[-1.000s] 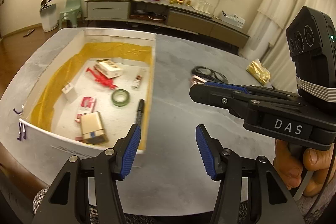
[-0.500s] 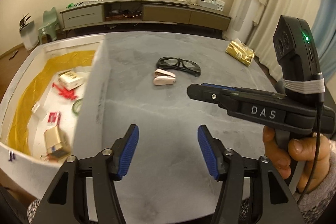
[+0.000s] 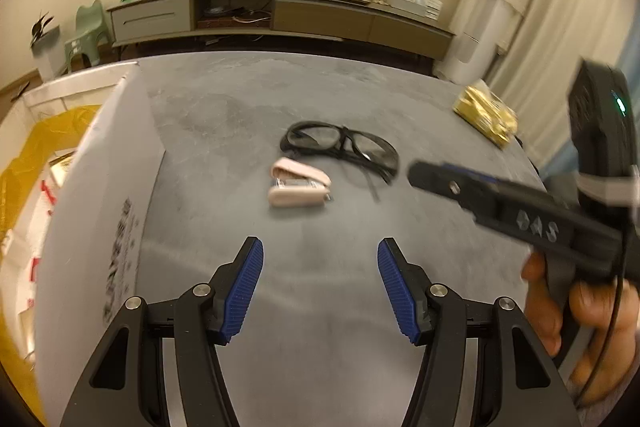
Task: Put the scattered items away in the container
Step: 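Grasp the pink stapler with the left tool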
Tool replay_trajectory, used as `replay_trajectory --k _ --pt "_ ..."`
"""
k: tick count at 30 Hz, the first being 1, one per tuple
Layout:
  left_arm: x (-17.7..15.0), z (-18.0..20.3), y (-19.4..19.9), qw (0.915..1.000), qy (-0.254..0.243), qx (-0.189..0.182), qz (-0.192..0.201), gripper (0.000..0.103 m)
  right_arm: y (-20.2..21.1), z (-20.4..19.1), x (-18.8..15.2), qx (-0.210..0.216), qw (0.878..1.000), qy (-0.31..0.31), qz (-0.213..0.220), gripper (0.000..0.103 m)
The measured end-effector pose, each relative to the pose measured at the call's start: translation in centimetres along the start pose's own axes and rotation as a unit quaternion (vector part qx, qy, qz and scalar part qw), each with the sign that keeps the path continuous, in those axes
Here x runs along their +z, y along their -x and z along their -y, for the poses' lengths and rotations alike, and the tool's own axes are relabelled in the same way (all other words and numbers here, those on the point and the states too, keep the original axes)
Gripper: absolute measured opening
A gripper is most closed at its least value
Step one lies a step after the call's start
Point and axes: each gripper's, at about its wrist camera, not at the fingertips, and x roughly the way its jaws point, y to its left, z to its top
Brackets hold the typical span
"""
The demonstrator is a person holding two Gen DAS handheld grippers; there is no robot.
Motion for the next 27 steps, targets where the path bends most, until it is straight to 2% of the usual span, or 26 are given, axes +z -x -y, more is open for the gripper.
replay_trajectory --k 8,12,16,19,21,23,25,27 --pt "3.4 -0.4 -5.9 0.9999 0.013 0.005 -0.005 0.061 -4.6 3.4 2.5 -0.04 0.999 0.024 -0.004 0.049" --pt "4.0 -0.3 -8.6 0.9997 0.014 0.012 -0.013 0.061 -6.8 4.7 4.5 -0.027 0.999 0.03 -0.005 0.049" --pt "3.9 -0.2 -10.3 0.9995 0.002 0.03 -0.008 0.064 -8.5 3.9 6.0 -0.013 0.997 0.07 0.0 0.05" --pt "3.1 -0.7 -11.3 0.9988 -0.011 0.042 -0.02 0.064 -10.3 3.1 6.0 -0.011 0.995 0.101 -0.008 0.05" --pt "2.2 -1.5 -11.4 0.9988 -0.014 0.04 -0.024 0.065 -11.2 2.9 5.5 0.011 0.994 0.107 -0.019 0.051" --pt "1.6 -2.4 -10.8 0.9979 -0.023 0.056 -0.021 0.065 -11.4 2.9 5.4 0.04 0.993 0.097 -0.048 0.052" --pt "1.2 -3.7 -10.1 0.998 -0.01 0.059 -0.023 0.065 -11.4 2.4 5.0 0.062 0.988 0.089 -0.112 0.054" --pt "0.8 -5.0 -9.5 0.9978 0.005 0.062 -0.026 0.065 -11.1 1.3 4.0 0.058 0.979 0.111 -0.161 0.055"
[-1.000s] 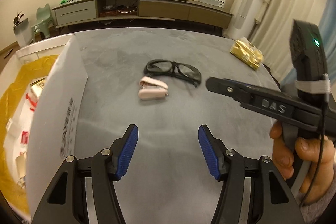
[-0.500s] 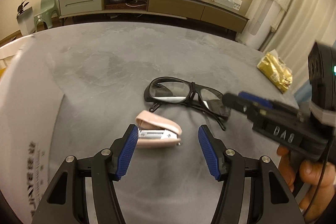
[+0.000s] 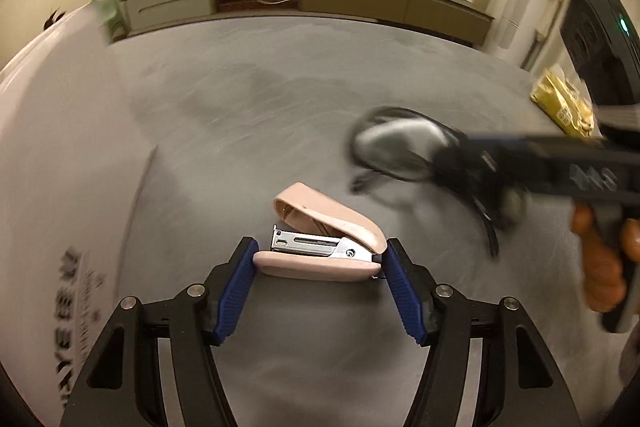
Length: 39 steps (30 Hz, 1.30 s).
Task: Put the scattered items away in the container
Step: 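Grasp the pink stapler with the left tool, then grasp the black glasses by the bridge with the right tool while the left holds the stapler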
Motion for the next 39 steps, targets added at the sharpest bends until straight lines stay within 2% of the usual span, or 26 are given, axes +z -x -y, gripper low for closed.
replay_trajectory --k 2,3,9,13,14,17,20,25,26,29,31,33,39 --pt "-0.5 -1.1 0.6 0.9999 0.016 -0.003 -0.001 0.065 0.3 -1.9 -1.3 -0.021 0.998 0.037 -0.039 0.055" --pt "-0.7 -1.4 0.9 0.9997 0.022 -0.009 0.0 0.065 0.5 -2.6 -1.8 -0.026 0.998 0.045 -0.044 0.056" --pt "-0.4 -1.7 0.6 0.9991 0.042 -0.009 0.005 0.071 0.6 -5.6 -2.8 -0.07 0.996 0.062 0.008 0.058" --pt "0.1 -1.3 -0.1 0.9994 0.031 -0.006 0.014 0.072 0.4 -4.8 -2.2 -0.071 0.997 0.032 0.028 0.06" --pt "0.1 -1.2 -0.1 0.9995 0.023 -0.016 0.015 0.064 0.5 -4.4 -2.1 -0.067 0.997 0.023 0.028 0.06" --pt "-0.8 -0.8 0.4 0.9991 0.004 -0.04 0.015 0.062 0.9 -3.0 -2.4 -0.031 0.999 0.012 -0.004 0.058" --pt "-1.8 -0.8 1.2 0.9985 -0.002 -0.051 0.019 0.062 1.2 -2.6 -2.7 -0.025 0.999 0.025 -0.03 0.059" --pt "-2.5 -0.8 1.9 0.9982 0.003 -0.057 0.02 0.062 2.6 -2.3 -1.7 -0.044 0.999 0.006 0.022 0.063" --pt "-2.5 -0.7 1.9 0.9983 0.003 -0.055 0.02 0.064 2.4 -2.4 -1.4 -0.05 0.998 0.005 0.029 0.065" --pt "-2.7 -0.2 1.7 0.9985 -0.004 -0.05 0.021 0.077 0.5 -2.7 -0.7 -0.088 0.996 0.01 0.03 0.065" --pt "-3.0 0.3 1.7 0.9988 -0.019 -0.039 0.024 0.077 -0.4 -2.6 -0.6 -0.105 0.994 0.003 0.029 0.065" --pt "-3.2 0.5 2.0 0.9982 -0.035 -0.041 0.026 0.061 -0.3 -2.7 -0.8 -0.115 0.993 0.012 0.033 0.046" --pt "-3.3 -0.7 2.7 0.9977 -0.01 -0.065 0.018 0.06 0.9 -2.5 -1.6 -0.119 0.992 -0.006 0.035 0.041"
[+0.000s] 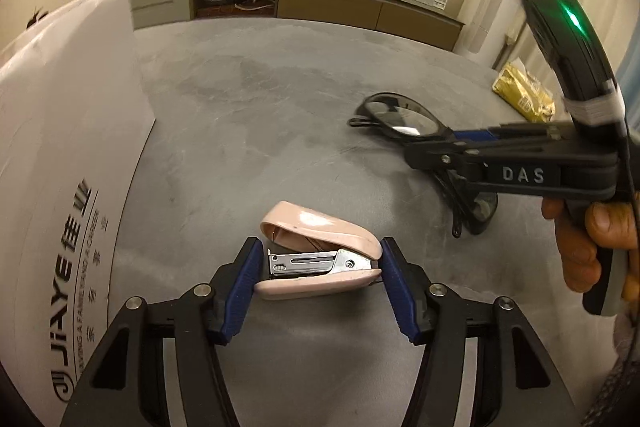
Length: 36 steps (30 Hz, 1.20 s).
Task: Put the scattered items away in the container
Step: 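Grasp the black glasses by the bridge with the right tool while the left holds the stapler, then carry the pink stapler and black glasses over the white box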
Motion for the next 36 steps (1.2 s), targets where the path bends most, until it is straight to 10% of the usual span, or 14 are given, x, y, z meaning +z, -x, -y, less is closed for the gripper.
replay_trajectory --k 14,36 --pt "-1.2 0.5 6.1 0.9995 0.009 -0.004 0.029 0.06 3.6 -2.4 -1.7 0.038 0.999 -0.025 0.023 0.023" --pt "-2.3 2.3 12.6 0.9981 -0.012 0.007 0.059 0.06 7.9 -5.6 -3.9 0.1 0.992 -0.052 0.058 0.022"
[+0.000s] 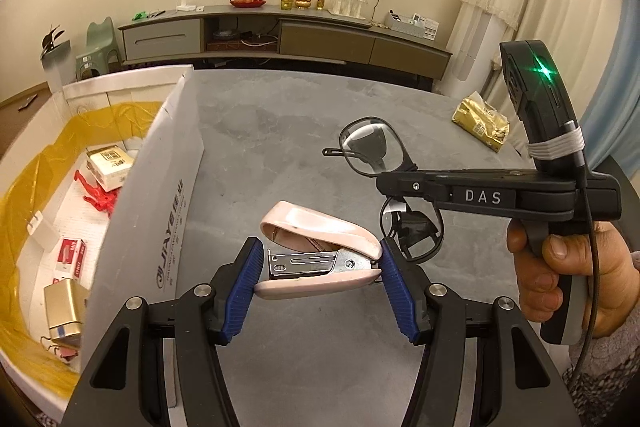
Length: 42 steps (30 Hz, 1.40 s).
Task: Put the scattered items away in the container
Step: 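Carry the pink stapler and black glasses over the white box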
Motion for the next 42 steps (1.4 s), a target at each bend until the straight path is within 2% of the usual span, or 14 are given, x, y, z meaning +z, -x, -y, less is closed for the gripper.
replay_trajectory --k 26,42 --pt "-1.2 0.3 7.6 0.9992 -0.015 0.006 0.038 0.06 4.7 -5.0 -4.4 0.024 0.999 0.015 0.044 0.022" --pt "-1.4 -1.6 11.1 0.9979 -0.001 -0.003 0.065 0.06 5.8 -9.4 -4.5 0.035 0.997 0.043 0.059 0.022"
